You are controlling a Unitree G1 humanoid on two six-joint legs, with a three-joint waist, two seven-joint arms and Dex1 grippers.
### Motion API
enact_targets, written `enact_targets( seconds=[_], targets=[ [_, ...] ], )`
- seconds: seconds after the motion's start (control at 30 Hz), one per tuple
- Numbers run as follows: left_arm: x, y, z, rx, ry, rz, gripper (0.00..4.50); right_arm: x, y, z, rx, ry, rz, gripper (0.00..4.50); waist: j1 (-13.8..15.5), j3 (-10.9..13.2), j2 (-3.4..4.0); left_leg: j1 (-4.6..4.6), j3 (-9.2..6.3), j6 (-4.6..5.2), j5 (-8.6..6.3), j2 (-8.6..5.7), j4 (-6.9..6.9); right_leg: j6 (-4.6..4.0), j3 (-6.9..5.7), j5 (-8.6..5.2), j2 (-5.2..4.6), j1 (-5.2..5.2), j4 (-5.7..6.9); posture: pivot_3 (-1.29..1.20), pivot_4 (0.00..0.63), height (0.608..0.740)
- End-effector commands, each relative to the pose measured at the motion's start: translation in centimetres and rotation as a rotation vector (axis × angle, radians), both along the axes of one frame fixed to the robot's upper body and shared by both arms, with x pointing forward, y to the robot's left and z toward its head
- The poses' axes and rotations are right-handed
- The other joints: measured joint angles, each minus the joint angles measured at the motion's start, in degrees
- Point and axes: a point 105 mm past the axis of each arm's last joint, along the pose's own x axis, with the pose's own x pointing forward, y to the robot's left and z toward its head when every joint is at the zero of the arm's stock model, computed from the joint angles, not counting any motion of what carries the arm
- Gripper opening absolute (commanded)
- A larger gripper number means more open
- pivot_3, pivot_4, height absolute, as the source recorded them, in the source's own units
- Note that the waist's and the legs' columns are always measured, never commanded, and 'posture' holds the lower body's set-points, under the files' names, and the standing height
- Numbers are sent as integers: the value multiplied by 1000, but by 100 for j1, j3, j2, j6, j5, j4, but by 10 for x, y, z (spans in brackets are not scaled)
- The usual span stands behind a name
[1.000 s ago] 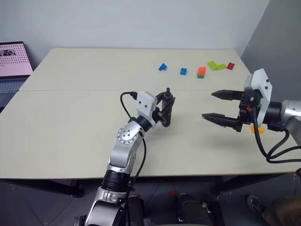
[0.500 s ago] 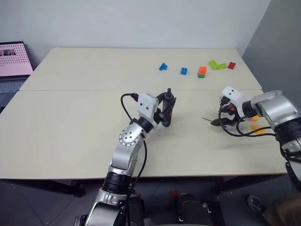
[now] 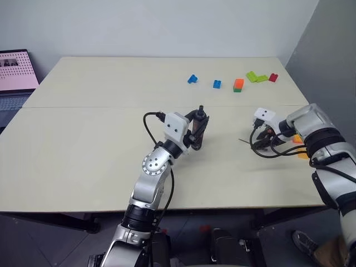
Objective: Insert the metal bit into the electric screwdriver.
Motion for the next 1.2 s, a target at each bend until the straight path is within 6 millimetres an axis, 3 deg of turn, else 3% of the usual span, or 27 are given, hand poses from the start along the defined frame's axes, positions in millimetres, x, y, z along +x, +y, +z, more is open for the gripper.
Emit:
enact_targets(
  seconds=[0.03, 0.27, 0.3, 0.53, 0.73, 0.93, 1.07, 1.2],
  targets=[
    [-1, -2, -14, 35, 35, -2, 1636, 0, 1, 0, -3, 11, 13, 1794, 0, 0, 0, 0, 0, 0, 0, 0, 0, 0, 0, 0, 0, 0, 0, 0, 150, 740],
    [-2, -1, -16, 44, 26, 5, 1636, 0, 8, 1, 38, 16, 23, 83, -4, -2, 2, 4, 0, 0, 0, 0, 1, 0, 1, 1, 0, 3, 2, 0, 150, 740],
    [-2, -1, -15, 43, 26, 5, 1636, 0, 9, 2, 45, 11, 22, 13, -4, -2, 3, 5, 0, 0, 0, 0, 1, 0, 1, 1, 0, 4, 3, 0, 150, 740],
    [-7, 1, -6, 32, -22, -14, 1636, 8, 16, 18, 150, -88, 3, 0, -9, -2, 3, 4, 0, 0, 0, 0, 0, 0, 1, 1, 0, 2, 3, 0, 150, 740],
    [-10, 8, 12, -4, -54, -15, 1636, 18, 35, 67, 381, -374, 15, 0, -6, 1, 8, -3, -1, 0, 0, 1, -2, 0, 1, 1, 0, -2, 0, 0, 150, 740],
    [-9, 18, 25, -43, -60, 52, 1636, 1, 73, 118, 717, -667, 15, 0, -19, 2, 8, -9, -6, 0, 0, 1, -7, 0, -1, 0, 2, -5, -2, 0, 150, 740],
    [-1, 19, 11, -17, -20, 118, 1635, -22, 106, 149, 979, -855, 32, 0, -9, 3, 8, -10, -10, 0, 0, 1, -9, 1, -4, 0, 3, -6, -1, 0, 150, 740],
    [0, 15, 6, -16, 4, 126, 1635, -35, 120, 163, 1135, -932, -31, 0, -2, 3, 9, -8, -12, 0, 0, 2, -4, 3, -5, 1, 5, -3, 2, 0, 150, 740]
  ],
)
